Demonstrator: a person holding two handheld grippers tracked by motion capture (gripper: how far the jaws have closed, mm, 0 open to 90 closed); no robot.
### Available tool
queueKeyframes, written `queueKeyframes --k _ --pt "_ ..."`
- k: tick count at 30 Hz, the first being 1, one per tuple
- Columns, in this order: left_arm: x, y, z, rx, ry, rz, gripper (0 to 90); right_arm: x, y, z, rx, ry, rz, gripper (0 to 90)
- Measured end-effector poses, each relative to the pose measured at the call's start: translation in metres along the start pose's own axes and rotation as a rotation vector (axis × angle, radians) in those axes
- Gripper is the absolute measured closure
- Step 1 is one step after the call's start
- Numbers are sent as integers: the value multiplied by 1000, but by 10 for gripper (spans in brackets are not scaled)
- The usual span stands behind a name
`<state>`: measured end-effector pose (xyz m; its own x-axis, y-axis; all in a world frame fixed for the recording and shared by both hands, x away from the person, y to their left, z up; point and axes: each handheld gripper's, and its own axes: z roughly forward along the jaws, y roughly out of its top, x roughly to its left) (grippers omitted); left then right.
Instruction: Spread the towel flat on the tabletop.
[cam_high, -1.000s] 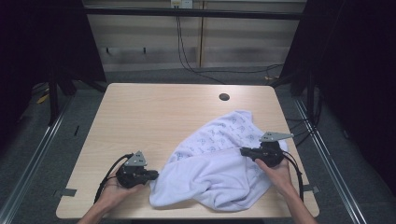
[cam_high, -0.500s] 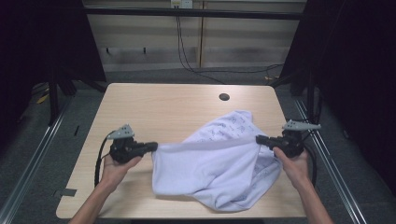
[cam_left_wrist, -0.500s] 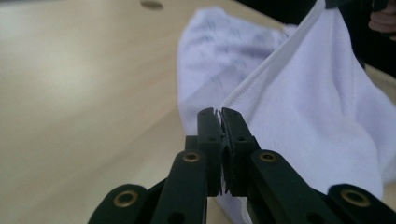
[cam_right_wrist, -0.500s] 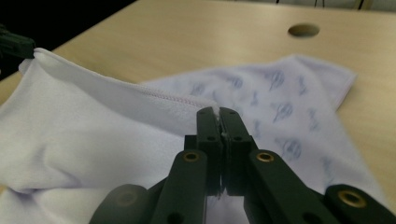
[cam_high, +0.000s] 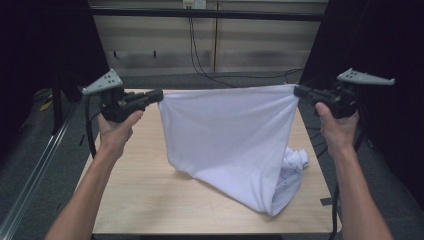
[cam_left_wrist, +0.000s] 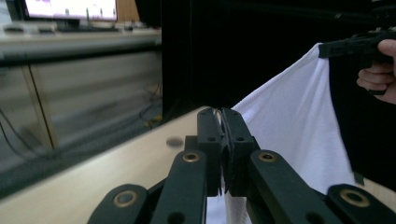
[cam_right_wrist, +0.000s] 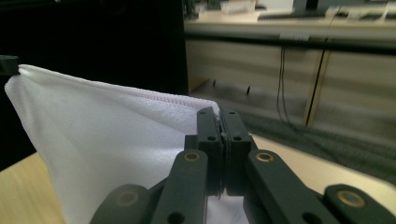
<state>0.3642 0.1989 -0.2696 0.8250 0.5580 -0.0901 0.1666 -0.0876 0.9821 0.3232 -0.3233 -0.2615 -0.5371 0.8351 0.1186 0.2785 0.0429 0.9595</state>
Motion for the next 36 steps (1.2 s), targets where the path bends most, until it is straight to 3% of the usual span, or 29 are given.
queueKeyframes --k 1,2,4,6,7,8,9,10,11,12,13,14,15,16,17,19,20,21,23,25,27,29,32,33,34,36 --pt "-5 12 -4 -22 -6 20 876 1 7 -4 -11 -2 -11 883" --pt "-5 12 -4 -22 -6 20 876 1 7 -4 -11 -2 -11 883" --pt "-12 23 -10 -49 -21 37 876 7 24 -18 -64 2 -26 883" --pt "-22 21 -19 -50 -45 59 876 14 26 -32 -101 23 -35 883" --pt "-27 1 -24 -8 -81 44 876 20 13 -44 -100 53 -43 884" --pt "-27 1 -24 -8 -81 44 875 20 13 -44 -100 53 -43 884" --pt "-30 -14 -25 25 -90 40 876 25 -13 -53 -47 74 -51 884" --pt "-31 -30 -27 46 -102 29 876 25 -13 -53 -47 74 -51 884" --pt "-36 -67 -32 78 -146 -27 875 33 -46 -60 3 100 -25 884" --pt "-36 -67 -32 78 -146 -27 875 37 -63 -65 15 116 -25 884" --pt "-40 -84 -34 100 -153 -46 875 42 -80 -71 31 135 0 884" --pt "-43 -97 -36 117 -164 -61 875 42 -80 -71 31 135 0 884" --pt "-54 -129 -46 154 -206 -89 875 52 -111 -83 66 154 26 884" --pt "-60 -141 -52 173 -217 -96 875 58 -126 -88 78 171 41 884" --pt "-60 -141 -52 173 -217 -96 874 58 -126 -88 78 171 41 884" --pt "-75 -165 -71 202 -261 -126 873 77 -162 -104 159 192 42 883" --pt "-75 -165 -71 202 -261 -126 872 85 -171 -110 183 202 43 883" --pt "-86 -176 -81 221 -309 -130 871 92 -178 -117 205 193 32 883" --pt "-92 -180 -86 237 -319 -131 872 99 -183 -125 211 204 38 883" --pt "-105 -184 -102 223 -376 -131 872 118 -193 -150 213 223 51 871" --pt "-108 -185 -107 219 -400 -143 853 127 -195 -164 219 224 57 779" --pt "-107 -187 -105 237 -384 -152 839 127 -196 -170 235 199 52 753" --pt "-99 -188 -101 225 -396 -168 786 120 -197 -168 232 178 58 713" --pt "-91 -190 -90 254 -369 -185 759 113 -199 -159 250 149 50 689" --pt "-91 -190 -90 254 -369 -185 737 113 -199 -159 250 149 50 689" --pt "-79 -197 -72 261 -308 -216 740 103 -204 -143 268 137 46 666"
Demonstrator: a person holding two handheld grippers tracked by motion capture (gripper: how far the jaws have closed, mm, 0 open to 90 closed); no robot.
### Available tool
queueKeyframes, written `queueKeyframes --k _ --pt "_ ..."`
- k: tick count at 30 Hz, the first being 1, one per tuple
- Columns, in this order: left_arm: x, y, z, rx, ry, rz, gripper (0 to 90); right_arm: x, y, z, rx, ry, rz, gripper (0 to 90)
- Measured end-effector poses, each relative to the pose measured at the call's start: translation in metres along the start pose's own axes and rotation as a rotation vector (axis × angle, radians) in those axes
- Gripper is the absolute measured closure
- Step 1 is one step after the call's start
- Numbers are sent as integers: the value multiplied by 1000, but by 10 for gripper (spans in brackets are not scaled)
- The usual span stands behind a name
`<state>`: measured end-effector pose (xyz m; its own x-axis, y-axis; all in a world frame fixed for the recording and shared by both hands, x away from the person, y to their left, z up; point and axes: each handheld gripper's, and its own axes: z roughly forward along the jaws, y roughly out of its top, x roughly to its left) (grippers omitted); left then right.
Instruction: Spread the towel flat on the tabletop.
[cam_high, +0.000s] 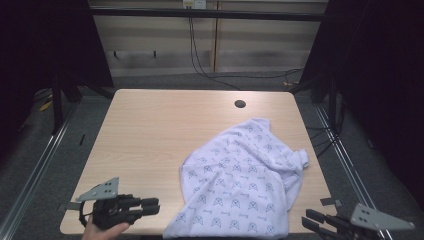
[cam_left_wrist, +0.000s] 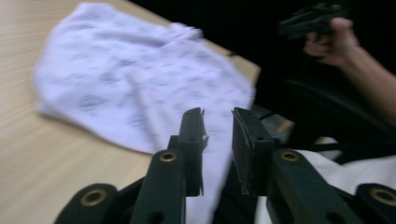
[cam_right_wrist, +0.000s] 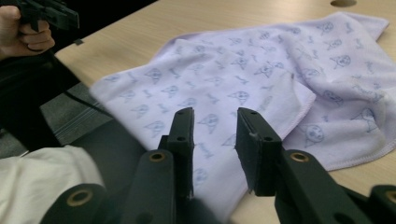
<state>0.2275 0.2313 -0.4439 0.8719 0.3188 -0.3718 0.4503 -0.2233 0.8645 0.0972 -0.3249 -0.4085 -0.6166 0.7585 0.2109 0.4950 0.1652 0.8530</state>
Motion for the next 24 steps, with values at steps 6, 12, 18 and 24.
queueKeyframes --k 6,12,18,24 --pt "56 17 61 156 83 -19 779 -56 14 67 98 -37 -1 655" --pt "76 16 111 247 103 -49 652 -104 30 125 157 -72 51 631" --pt "66 9 125 355 154 78 805 -111 23 145 230 -47 75 688" --pt "67 6 105 371 203 58 896 -89 18 124 196 27 40 900"
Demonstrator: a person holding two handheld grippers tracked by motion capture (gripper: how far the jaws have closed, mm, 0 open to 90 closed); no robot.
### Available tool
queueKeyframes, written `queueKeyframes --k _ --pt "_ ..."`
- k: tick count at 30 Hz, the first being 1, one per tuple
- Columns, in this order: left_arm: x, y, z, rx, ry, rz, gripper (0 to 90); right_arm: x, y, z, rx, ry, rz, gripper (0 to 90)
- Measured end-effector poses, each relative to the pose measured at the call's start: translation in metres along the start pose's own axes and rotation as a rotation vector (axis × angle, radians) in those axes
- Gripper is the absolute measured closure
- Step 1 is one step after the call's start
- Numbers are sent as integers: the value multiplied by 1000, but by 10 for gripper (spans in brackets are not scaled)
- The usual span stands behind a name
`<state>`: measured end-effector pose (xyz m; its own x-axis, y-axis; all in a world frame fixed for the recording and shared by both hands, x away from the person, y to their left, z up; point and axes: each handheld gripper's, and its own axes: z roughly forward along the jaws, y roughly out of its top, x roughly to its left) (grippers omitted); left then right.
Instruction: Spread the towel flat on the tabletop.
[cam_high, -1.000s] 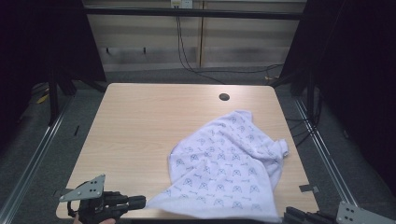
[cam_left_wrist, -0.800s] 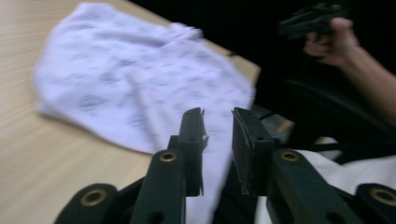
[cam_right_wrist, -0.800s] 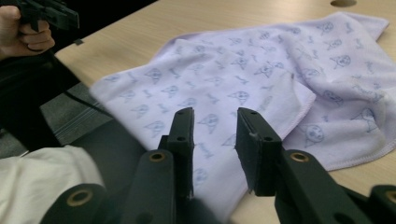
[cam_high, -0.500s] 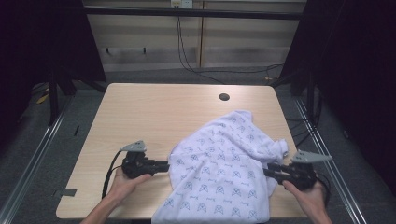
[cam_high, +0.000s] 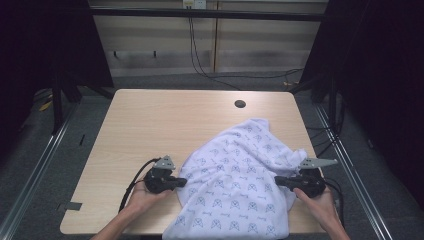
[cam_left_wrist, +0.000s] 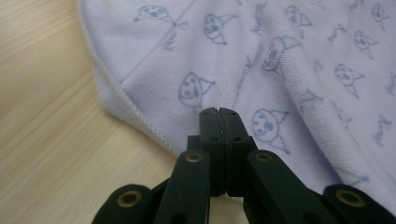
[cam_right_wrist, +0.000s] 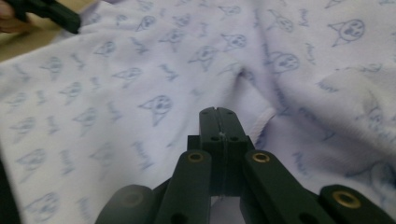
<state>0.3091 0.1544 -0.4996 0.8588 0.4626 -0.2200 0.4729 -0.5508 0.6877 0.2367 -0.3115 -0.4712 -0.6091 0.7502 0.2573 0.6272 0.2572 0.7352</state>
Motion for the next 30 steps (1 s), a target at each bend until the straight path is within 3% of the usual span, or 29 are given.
queueKeyframes --k 2,3,4,5,6,7,10,11,12,13,14,15,16,17,18,19,20,21,22,23,24,26,30 --pt "5 -5 -8 -3 26 -19 896 11 -6 -12 -20 32 -7 900" --pt "10 -11 -15 -11 28 -54 895 25 -14 -22 -20 31 -25 900" --pt "10 -11 -15 -11 28 -54 895 25 -14 -22 -20 31 -25 900" --pt "14 -13 -19 -9 58 -56 895 30 -19 -25 9 -12 -30 880" --pt "16 -14 -22 -7 89 -57 895 30 -19 -25 9 -12 -30 880" --pt "25 -16 -27 -7 112 -86 895 26 -18 -21 13 -55 -10 728" --pt "32 -18 -31 -32 127 -117 890 15 -12 -12 5 -35 6 709" --pt "38 -18 -36 -89 76 -129 866 9 -2 1 9 -28 17 668" --pt "38 -18 -36 -89 76 -129 852 9 -2 1 9 -28 17 668" --pt "40 -14 -41 -170 34 -142 843 5 7 16 23 -6 21 646" --pt "40 -14 -41 -170 34 -142 837 5 7 16 23 -6 21 646" --pt "41 -9 -41 -178 24 -142 822 3 15 32 25 10 25 608" --pt "41 -9 -41 -178 24 -142 814 3 15 32 25 10 25 608" --pt "42 -6 -37 -176 21 -133 801 -1 20 45 47 12 31 578" --pt "42 -6 -32 -163 13 -133 801 -1 20 45 47 12 31 578" --pt "41 -7 -20 -96 37 -114 769 -3 23 55 76 -2 40 571" --pt "41 -7 -20 -96 37 -114 762 -3 23 55 76 -2 40 571" --pt "38 -10 -15 -74 42 -99 753 -2 22 60 66 66 43 719" --pt "38 -10 -15 -74 42 -99 751 -2 22 60 66 66 43 719" --pt "37 -11 -18 -59 38 -105 751 9 21 57 66 76 -4 882" --pt "37 -11 -18 -59 38 -105 752 9 21 57 66 76 -4 882" --pt "32 -17 -24 -48 46 -87 759 28 18 41 48 107 -44 891" --pt "20 -22 -30 -15 35 -64 762 46 7 21 35 132 -68 892"
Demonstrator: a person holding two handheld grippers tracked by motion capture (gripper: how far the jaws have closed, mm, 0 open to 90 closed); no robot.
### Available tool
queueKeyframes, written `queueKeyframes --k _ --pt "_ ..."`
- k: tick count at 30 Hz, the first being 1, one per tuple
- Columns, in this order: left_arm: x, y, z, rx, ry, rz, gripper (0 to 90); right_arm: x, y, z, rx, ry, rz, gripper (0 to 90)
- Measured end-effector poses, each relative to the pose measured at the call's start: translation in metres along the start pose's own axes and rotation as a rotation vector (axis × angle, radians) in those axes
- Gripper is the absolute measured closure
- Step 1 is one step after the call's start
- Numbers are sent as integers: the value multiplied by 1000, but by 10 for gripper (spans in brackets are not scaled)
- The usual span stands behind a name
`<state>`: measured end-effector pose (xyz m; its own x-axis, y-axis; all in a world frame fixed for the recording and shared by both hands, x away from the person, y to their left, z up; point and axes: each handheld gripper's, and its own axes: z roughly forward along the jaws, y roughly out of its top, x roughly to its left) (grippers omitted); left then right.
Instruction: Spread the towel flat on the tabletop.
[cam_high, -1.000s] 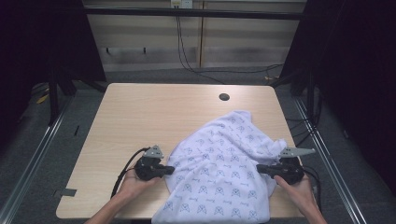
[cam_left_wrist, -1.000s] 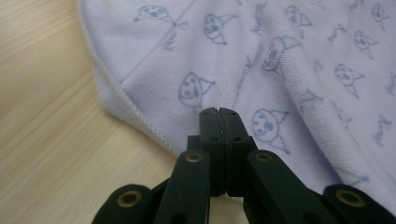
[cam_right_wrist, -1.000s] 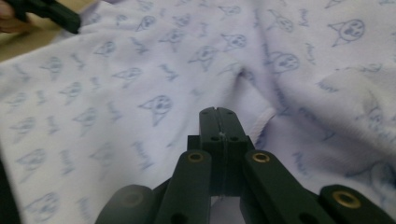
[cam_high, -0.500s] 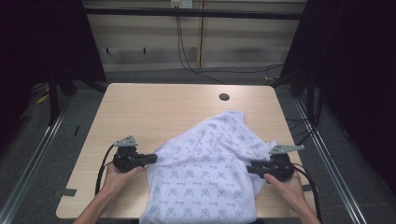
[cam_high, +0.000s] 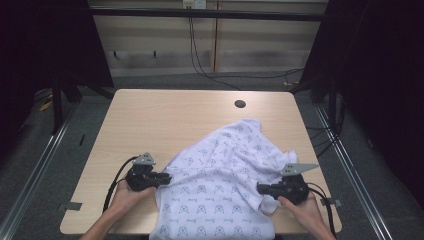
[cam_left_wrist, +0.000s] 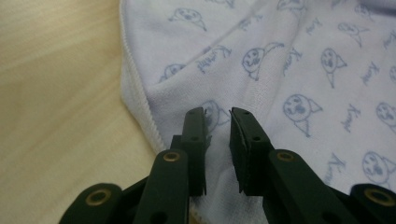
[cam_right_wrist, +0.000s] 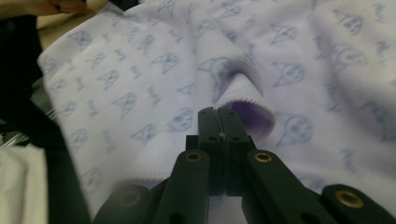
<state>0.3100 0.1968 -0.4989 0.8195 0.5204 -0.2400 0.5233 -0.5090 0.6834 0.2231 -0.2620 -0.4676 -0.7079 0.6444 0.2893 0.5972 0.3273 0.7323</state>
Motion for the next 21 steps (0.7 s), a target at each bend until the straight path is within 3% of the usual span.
queueKeyframes --k 1,3,6,7,8,9,10,11,13,14,15,16,17,18,19,20,21 --pt "-9 -6 -5 26 -38 2 767 14 -12 -8 18 8 -12 893" --pt "-15 -9 -7 37 -55 11 769 25 -26 -14 61 8 -25 893" --pt "-29 -20 -17 74 -121 17 770 33 -40 -19 108 8 -20 893" --pt "-32 -22 -22 35 -155 20 755 37 -49 -25 113 7 -24 885" --pt "-32 -22 -22 35 -155 20 747 37 -49 -25 113 7 -24 885" --pt "-30 -19 -25 -2 -168 11 741 36 -46 -32 78 -1 4 799" --pt "-29 -16 -26 -30 -170 1 741 36 -46 -32 78 -1 4 799" --pt "-19 -3 -22 -89 -147 -3 724 29 -38 -37 40 -32 1 750" --pt "-10 11 -11 -98 -118 -6 717 15 -28 -39 -4 -70 19 695" --pt "-10 11 -11 -98 -118 -6 716 15 -28 -39 -4 -70 19 695" --pt "-1 24 3 -82 -113 -21 711 -2 -17 -37 -31 -102 30 659" --pt "-1 24 3 -82 -113 -21 702 -2 -17 -37 -31 -102 30 659" --pt "5 37 20 -55 -92 0 699 -22 -6 -33 -41 -140 54 629" --pt "5 37 20 -55 -92 0 692 -31 -2 -31 -60 -135 64 617" --pt "9 42 32 -30 -74 0 692 -38 2 -31 -62 -128 81 599" --pt "9 42 32 -30 -74 0 708 -38 2 -31 -62 -128 81 599" --pt "6 39 39 12 -41 30 747 -44 9 -30 -65 -156 93 592"
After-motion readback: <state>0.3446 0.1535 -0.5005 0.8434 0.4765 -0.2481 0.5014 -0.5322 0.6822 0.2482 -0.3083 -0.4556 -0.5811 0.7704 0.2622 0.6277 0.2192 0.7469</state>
